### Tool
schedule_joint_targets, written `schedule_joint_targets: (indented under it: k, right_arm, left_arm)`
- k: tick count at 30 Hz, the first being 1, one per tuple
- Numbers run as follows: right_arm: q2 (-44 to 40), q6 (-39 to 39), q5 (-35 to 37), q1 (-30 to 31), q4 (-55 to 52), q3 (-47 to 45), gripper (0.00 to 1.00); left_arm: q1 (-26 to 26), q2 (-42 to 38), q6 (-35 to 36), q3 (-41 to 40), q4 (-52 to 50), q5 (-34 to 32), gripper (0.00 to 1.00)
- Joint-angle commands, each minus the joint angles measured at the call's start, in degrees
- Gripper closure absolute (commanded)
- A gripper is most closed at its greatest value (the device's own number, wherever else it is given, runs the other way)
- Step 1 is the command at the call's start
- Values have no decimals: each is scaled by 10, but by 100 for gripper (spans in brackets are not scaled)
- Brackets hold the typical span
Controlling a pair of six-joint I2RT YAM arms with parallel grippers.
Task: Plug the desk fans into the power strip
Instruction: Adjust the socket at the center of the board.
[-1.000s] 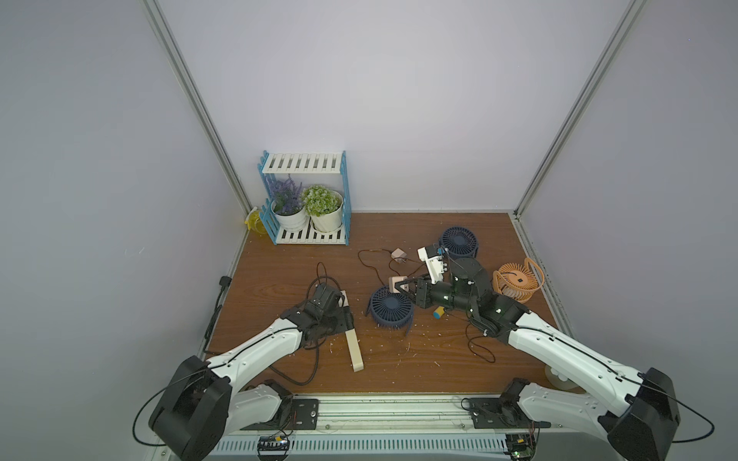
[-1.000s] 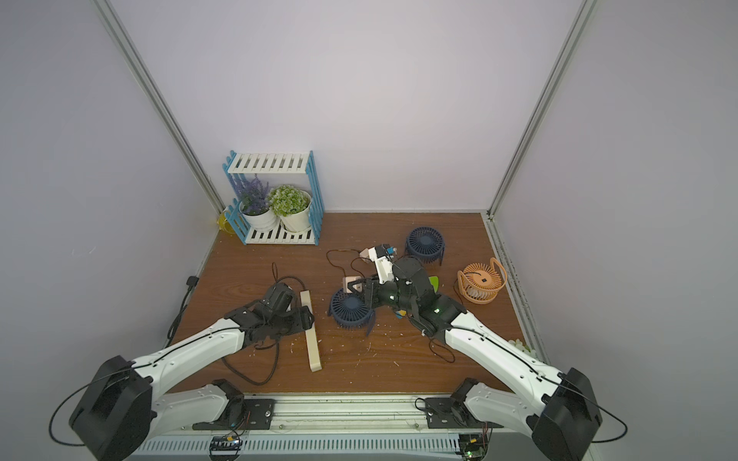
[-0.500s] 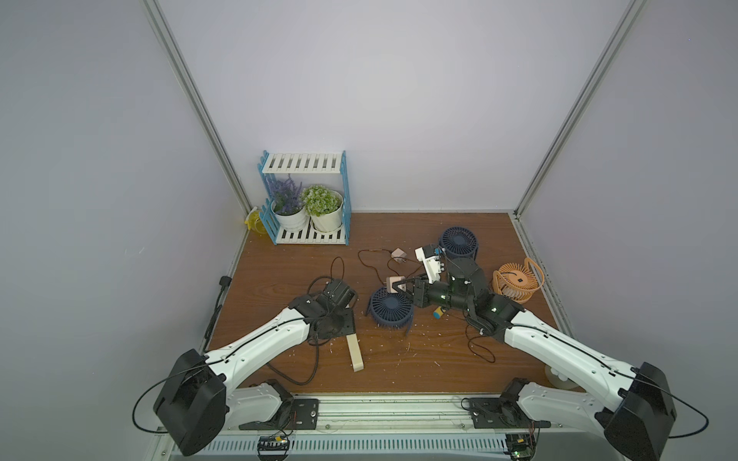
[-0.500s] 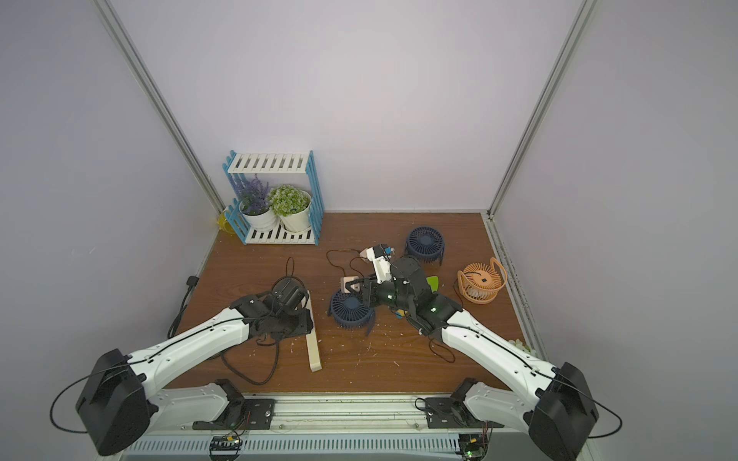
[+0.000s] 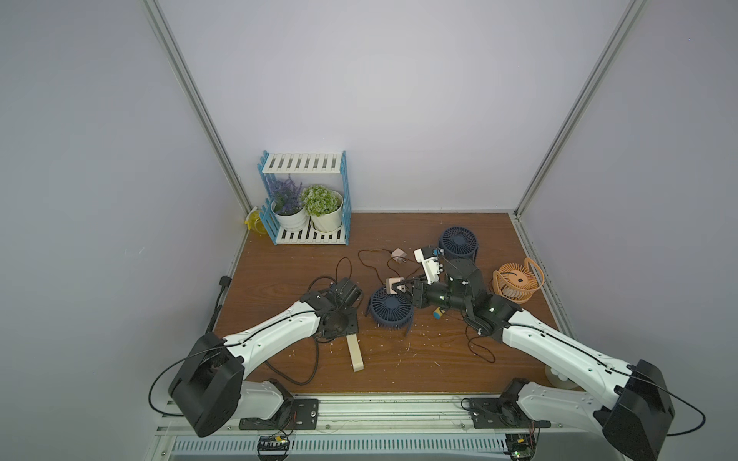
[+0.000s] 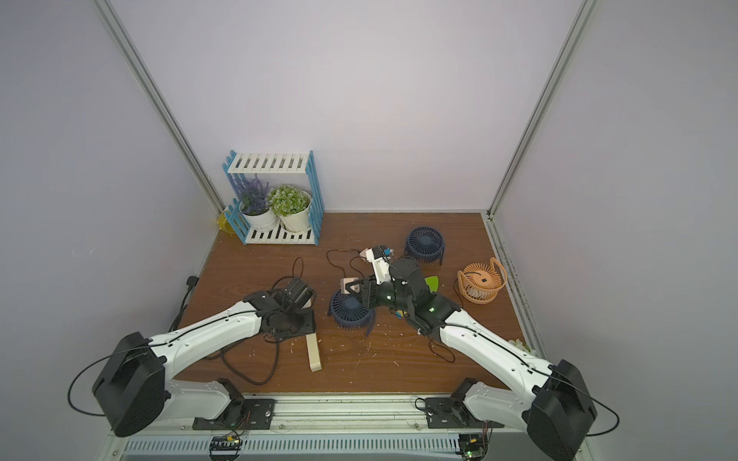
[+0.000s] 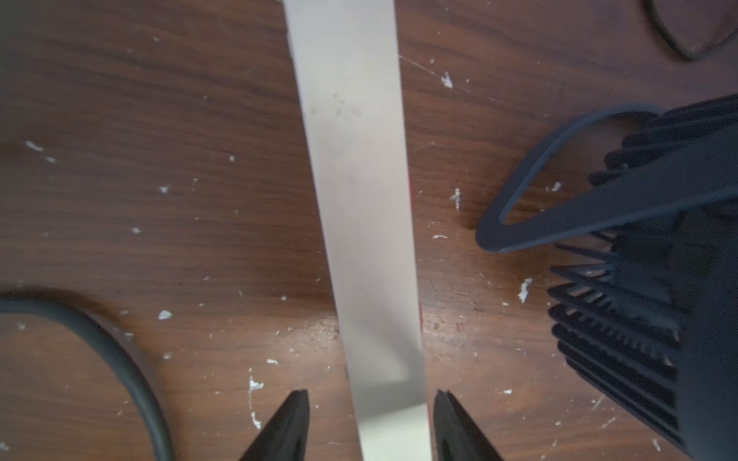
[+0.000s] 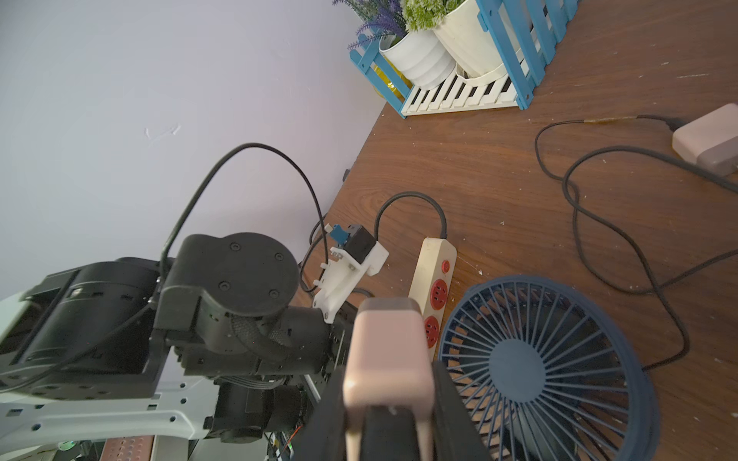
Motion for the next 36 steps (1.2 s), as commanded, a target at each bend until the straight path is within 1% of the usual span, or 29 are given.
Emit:
schedule_joint_targets:
  k: [1,6,10,13,15,19,22,25,30,31,32,35,36]
  right_arm:
    - [-3,-1,2,-2,14,-7,100]
    - [-6,0,8,-2,16,-10,100]
    - [-9,0,10,-2,15,-11,100]
    - [-12,0,14,-2,15,-14,100]
    - [-12,1,14,-2,15,-14,100]
    - [-10,3,11,-3,13,-10,100]
    - [-12,4,12,-3,12,-9,100]
    - [-11,5,13,-3,14,-8,100]
    - [-10,9,9,-2,18,-7,100]
    - [-10,10,9,-3,18,-7,100]
    - [-10,10,9,-3,18,-8,100]
    - [-10,10,10,-3,19,-9,100]
    - [-9,10,10,-2,21,-10,100]
  left_arm:
    - [-5,16,-7,-7,20,16,45]
    - [-5,19,-2,-28,28,-2,52]
    - [-5,19,-11,-47,54,20,61]
    - [-1,-6,-28,-76,101,38,67]
    - [14,-23,-39,-112,164,81,69]
    - [70,-52,-91,-207,352,203,72]
    - [85,-63,-96,-234,419,235,73]
    - [99,-47,-107,-267,495,269,72]
    - [126,5,-70,-269,489,315,72]
    - [129,5,-61,-268,479,311,71]
    - [131,1,-51,-265,455,301,67]
    - [139,-11,-17,-256,372,264,63]
    - [141,-17,-9,-256,344,248,59]
